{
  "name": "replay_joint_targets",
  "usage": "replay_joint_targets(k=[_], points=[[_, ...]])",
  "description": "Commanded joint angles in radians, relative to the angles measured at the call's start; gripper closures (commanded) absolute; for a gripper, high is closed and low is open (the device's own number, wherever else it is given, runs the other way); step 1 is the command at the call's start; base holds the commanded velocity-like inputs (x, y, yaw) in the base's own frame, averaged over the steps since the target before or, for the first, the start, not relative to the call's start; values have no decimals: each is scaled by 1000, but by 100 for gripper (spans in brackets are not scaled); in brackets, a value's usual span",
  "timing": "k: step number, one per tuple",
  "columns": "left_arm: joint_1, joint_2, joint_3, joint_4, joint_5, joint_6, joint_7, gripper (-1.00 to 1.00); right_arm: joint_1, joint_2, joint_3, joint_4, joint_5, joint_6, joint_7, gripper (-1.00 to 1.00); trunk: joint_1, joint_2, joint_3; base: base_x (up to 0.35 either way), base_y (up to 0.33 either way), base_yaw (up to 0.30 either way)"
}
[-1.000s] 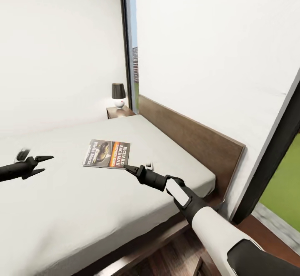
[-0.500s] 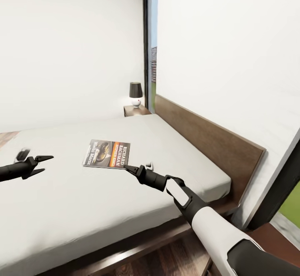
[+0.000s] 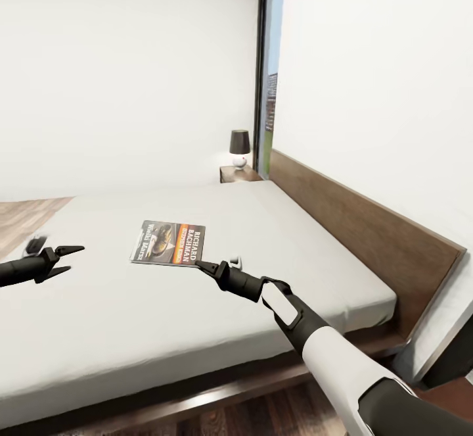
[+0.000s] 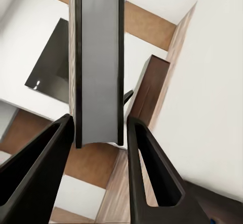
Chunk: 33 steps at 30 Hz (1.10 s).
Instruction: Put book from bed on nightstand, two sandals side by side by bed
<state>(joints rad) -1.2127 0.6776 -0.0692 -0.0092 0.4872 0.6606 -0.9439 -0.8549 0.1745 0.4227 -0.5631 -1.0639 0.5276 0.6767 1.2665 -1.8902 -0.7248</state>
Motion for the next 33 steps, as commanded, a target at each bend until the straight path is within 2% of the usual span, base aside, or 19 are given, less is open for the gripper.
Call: replay_joint_targets(k=[1, 33], points=[[-1, 0, -7, 0, 8, 7, -2, -100, -1, 0, 1, 0, -13, 8, 0, 100, 0, -1, -1, -2, 0, 257], [8, 1, -9, 1, 3, 6, 13, -100, -1, 0, 1, 0, -13, 8, 0, 100, 0, -1, -1, 0, 0, 257]])
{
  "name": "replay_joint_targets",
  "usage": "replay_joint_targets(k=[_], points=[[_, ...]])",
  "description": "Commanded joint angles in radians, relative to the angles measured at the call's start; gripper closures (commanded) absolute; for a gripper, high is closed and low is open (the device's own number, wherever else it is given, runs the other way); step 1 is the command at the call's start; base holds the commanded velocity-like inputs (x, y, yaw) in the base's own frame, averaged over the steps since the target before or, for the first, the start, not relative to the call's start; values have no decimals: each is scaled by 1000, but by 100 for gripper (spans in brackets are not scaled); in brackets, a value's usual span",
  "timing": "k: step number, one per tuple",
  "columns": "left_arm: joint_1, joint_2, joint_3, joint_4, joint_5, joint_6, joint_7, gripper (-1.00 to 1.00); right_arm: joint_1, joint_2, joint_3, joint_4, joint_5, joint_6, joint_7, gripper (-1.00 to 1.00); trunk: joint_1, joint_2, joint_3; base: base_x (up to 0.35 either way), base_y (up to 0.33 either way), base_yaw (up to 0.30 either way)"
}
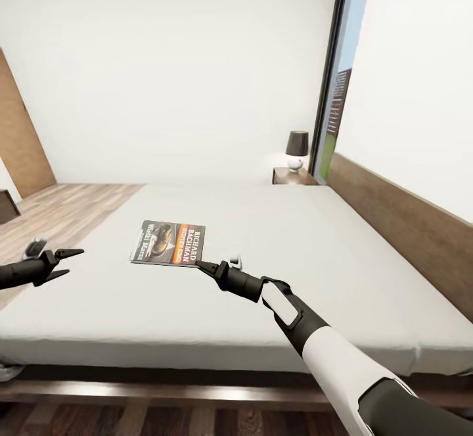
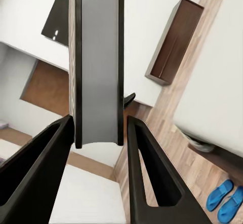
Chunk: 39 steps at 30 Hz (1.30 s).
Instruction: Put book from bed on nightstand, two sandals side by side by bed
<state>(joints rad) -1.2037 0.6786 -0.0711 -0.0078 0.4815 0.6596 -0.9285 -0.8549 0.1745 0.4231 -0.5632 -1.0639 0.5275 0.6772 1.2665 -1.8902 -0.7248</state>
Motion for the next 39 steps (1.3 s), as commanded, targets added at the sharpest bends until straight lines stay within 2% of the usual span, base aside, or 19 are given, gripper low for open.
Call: replay_joint_targets(k=[1, 10, 21, 39], points=[[3, 0, -7, 0, 9, 6, -2, -100, -1, 0, 1, 0, -13, 8, 0, 100, 0, -1, -1, 0, 0, 257], [42, -2, -7, 0, 5, -1, 0, -100, -1, 0, 3, 0, -13, 8, -1, 100, 0, -1, -1, 0, 0, 257], [97, -7, -7, 0, -21, -5, 2, -100, -1, 0, 5, 0, -13, 5, -2, 100, 0, -1, -1, 0, 0, 257], [138, -7, -7, 0, -25, -19, 0, -100, -1, 0, 5, 0, -13, 5, -4, 100, 0, -1, -1, 0, 0, 257]])
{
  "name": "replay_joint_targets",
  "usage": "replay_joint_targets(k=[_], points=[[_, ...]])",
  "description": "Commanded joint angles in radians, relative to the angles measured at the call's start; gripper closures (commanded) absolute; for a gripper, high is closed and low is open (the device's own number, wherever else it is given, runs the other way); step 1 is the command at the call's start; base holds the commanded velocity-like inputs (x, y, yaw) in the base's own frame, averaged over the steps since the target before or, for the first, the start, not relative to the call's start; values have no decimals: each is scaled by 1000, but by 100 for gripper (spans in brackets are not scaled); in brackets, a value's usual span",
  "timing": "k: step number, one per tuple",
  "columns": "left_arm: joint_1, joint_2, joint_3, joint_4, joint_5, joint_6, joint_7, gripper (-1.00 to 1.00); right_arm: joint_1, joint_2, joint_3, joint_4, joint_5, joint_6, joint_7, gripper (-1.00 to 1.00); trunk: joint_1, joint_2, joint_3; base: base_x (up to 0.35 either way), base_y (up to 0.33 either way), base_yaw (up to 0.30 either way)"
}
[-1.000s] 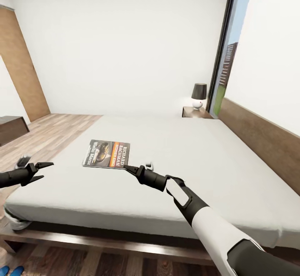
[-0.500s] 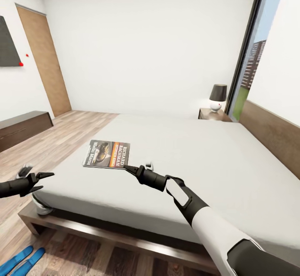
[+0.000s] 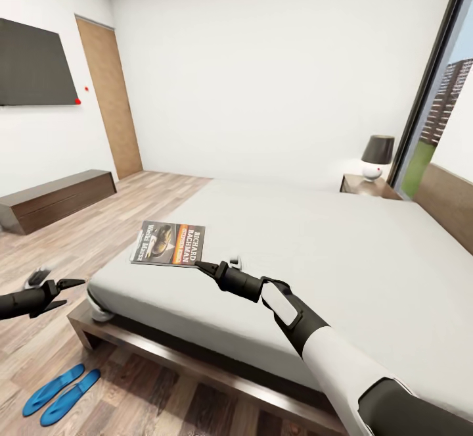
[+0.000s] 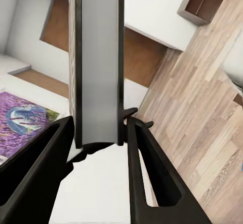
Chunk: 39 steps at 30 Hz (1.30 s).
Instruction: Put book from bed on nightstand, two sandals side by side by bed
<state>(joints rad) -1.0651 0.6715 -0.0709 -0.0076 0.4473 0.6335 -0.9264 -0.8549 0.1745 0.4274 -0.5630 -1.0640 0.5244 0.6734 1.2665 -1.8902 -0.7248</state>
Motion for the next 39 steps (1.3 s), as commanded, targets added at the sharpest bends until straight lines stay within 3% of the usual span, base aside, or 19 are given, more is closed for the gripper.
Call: replay_joint_targets(k=[1, 10, 16, 23, 32, 39], points=[[1, 0, -7, 0, 9, 7, -2, -100, -1, 0, 1, 0, -13, 8, 0, 100, 0, -1, -1, 0, 0, 257], [33, -5, -7, 0, 2, -1, 2, -100, -1, 0, -1, 0, -13, 8, -1, 100, 0, -1, -1, 0, 0, 257], [65, -24, -7, 0, -26, -43, 5, -100, -1, 0, -2, 0, -13, 8, -2, 100, 0, -1, -1, 0, 0, 257], [145, -55, -7, 0, -48, -113, 32, -100, -1, 0, -5, 0, -14, 8, -1, 100, 0, -1, -1, 0, 0, 257], [235, -104, -7, 0, -50, -193, 59, -100, -1, 0, -5, 0, -14, 9, 0, 100, 0, -1, -1, 0, 0, 257], [328, -138, -7, 1, -46, -306, 74, -100, -1, 0, -10, 1, -14, 10, 1, 100, 0, -1, -1, 0, 0, 257]])
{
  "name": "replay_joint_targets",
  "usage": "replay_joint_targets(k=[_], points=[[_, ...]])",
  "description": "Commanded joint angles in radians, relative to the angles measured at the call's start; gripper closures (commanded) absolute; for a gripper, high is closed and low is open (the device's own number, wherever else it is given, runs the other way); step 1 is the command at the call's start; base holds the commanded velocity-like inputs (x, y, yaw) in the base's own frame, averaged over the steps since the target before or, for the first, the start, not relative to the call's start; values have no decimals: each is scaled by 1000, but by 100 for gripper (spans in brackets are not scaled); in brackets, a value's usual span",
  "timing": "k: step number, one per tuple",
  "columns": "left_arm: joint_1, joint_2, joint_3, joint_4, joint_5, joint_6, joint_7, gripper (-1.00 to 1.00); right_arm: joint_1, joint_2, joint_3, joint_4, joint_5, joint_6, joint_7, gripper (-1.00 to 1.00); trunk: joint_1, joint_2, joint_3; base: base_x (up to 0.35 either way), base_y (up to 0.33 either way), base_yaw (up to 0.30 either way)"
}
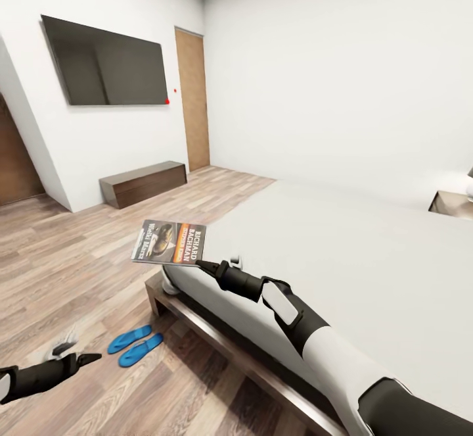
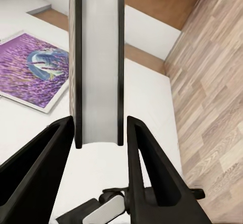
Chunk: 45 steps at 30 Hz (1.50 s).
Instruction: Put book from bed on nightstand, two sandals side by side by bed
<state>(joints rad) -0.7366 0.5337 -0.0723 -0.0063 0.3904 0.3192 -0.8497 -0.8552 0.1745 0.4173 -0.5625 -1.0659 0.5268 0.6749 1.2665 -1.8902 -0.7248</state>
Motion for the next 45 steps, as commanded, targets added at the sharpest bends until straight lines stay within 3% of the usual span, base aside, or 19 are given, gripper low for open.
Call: replay_joint_targets(k=[1, 5, 8, 12, 20, 23, 24, 28, 33, 40, 45], points=[[21, -4, -4, 0, 12, -18, -1, -100, -1, 0, 0, 0, -12, 8, 0, 100, 0, 0, -1, 0, 0, 257], [58, -18, -1, 0, 24, -50, 1, -100, -1, 0, -1, 1, -11, 8, 0, 100, 0, 0, -1, 0, 0, 257], [89, -36, 0, 0, 53, -65, 3, -100, -1, 0, -1, 1, -11, 8, 1, 100, 0, 0, -1, 0, 0, 256], [147, -60, 1, -1, 124, -116, 4, -100, -1, 0, -2, 1, -11, 9, 1, 100, 0, 0, -1, 0, 0, 254], [248, -71, 2, -1, 234, -249, 1, -100, -1, 0, -2, 1, -11, 9, 0, 100, 0, 0, -1, 0, 0, 252], [281, -73, 2, -1, 295, -282, -5, -100, -1, 0, -2, 1, -11, 9, 0, 100, 0, 0, -1, 0, 0, 252], [300, -75, 2, -1, 337, -298, -7, -100, -1, 0, -2, 1, -11, 9, 0, 100, 0, 0, -1, 0, 0, 252], [339, -86, 2, -2, 405, -328, -10, -100, -1, 0, -1, 1, -11, 9, 0, 100, 0, 0, -1, 0, 0, 252], [392, -115, 2, -1, 464, -409, -12, -100, -1, 0, 1, 1, -11, 8, 0, 100, 0, 0, -1, 0, 0, 252], [444, -151, 2, -3, 519, -502, -15, -100, -1, 0, 1, 2, -11, 7, -2, 100, 0, 0, -1, 0, 0, 252], [481, -176, 2, -3, 596, -581, -16, -100, -1, 0, 2, 27, -13, 6, 1, 100, 0, 0, -1, 0, 0, 250]])
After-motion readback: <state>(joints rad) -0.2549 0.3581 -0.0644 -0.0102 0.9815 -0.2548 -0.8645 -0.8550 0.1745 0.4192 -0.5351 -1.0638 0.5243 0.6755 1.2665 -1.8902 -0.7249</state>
